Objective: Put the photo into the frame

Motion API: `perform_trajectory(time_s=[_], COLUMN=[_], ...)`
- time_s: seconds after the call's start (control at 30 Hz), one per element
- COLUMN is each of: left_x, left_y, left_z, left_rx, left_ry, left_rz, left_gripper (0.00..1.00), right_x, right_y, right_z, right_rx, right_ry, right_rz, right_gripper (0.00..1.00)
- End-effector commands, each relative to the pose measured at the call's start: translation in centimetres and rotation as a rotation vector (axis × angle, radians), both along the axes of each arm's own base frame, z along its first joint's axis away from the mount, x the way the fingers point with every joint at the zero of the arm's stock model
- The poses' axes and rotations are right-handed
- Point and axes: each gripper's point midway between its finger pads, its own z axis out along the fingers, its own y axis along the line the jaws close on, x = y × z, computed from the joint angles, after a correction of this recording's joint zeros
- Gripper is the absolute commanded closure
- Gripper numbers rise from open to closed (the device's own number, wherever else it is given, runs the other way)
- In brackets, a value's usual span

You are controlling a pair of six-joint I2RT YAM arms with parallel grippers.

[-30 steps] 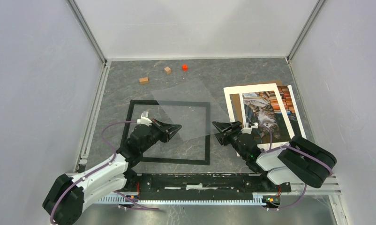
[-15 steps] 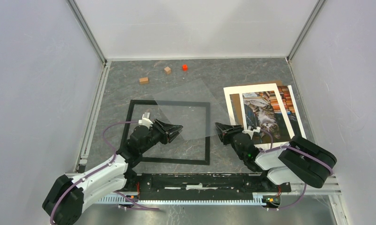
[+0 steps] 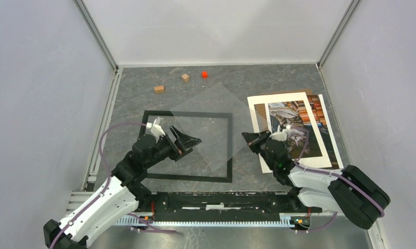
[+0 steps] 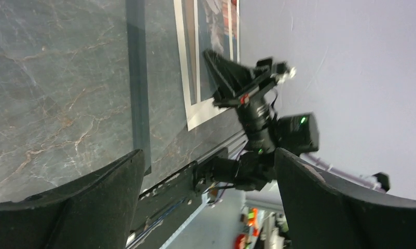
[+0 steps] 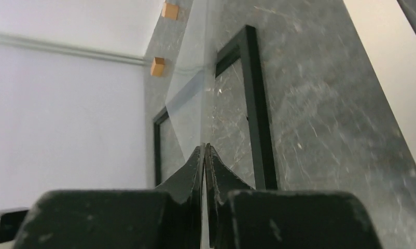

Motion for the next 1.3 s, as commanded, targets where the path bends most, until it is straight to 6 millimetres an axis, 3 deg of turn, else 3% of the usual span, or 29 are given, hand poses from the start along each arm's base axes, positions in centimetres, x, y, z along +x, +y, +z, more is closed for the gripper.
perform_trajectory(time_s=[0.0,0.1,0.17,0.27,0.4,0.57,0.77,0.97,1.03,1.17,1.27], left_x=[-2.8,-3.7,-3.6,-3.4,-5.1,-7.9,-9.8,-10.0,-9.9,-9.1,-7.8], left_y=[1.0,2.2,3.5,4.8,5.2,6.7,8.2,8.1,7.7,7.5,7.6], left_z=[0.0,1.9,4.7,11.3,19.6,26.0,28.8,29.4,29.3,29.4,29.4], left_rx=[0.237,0.377,0.449,0.472,0.392,0.307,0.24,0.204,0.201,0.214,0.252], left_ry=[-0.107,-0.156,-0.234,-0.397,-0.607,-0.779,-0.833,-0.814,-0.803,-0.805,-0.806], left_rz=[-0.197,-0.271,-0.259,-0.209,-0.211,-0.181,-0.138,-0.135,-0.149,-0.134,-0.095], left_gripper=[0.0,0.0,0.0,0.0,0.0,0.0,0.0,0.0,0.0,0.0,0.0], right_x=[0.8,0.9,0.9,0.5,0.5,-1.0,-3.6,-5.6,-5.9,-6.0,-5.1], right_y=[1.2,1.9,2.5,4.0,5.8,9.3,15.5,21.5,23.0,24.1,25.0], right_z=[2.1,4.7,6.6,10.7,14.7,19.7,24.7,29.0,30.0,31.2,29.4], right_rx=[-0.422,-0.528,-0.576,-0.595,-0.614,-0.538,-0.336,-0.138,-0.078,0.041,0.091], right_ry=[-0.175,-0.257,-0.3,-0.419,-0.453,-0.536,-0.604,-0.654,-0.664,-0.693,-0.642], right_rz=[0.231,0.309,0.36,0.444,0.531,0.607,0.772,0.938,0.972,1.004,1.033], right_gripper=[0.94,0.99,1.0,1.0,1.0,1.0,1.0,1.0,1.0,1.0,1.0])
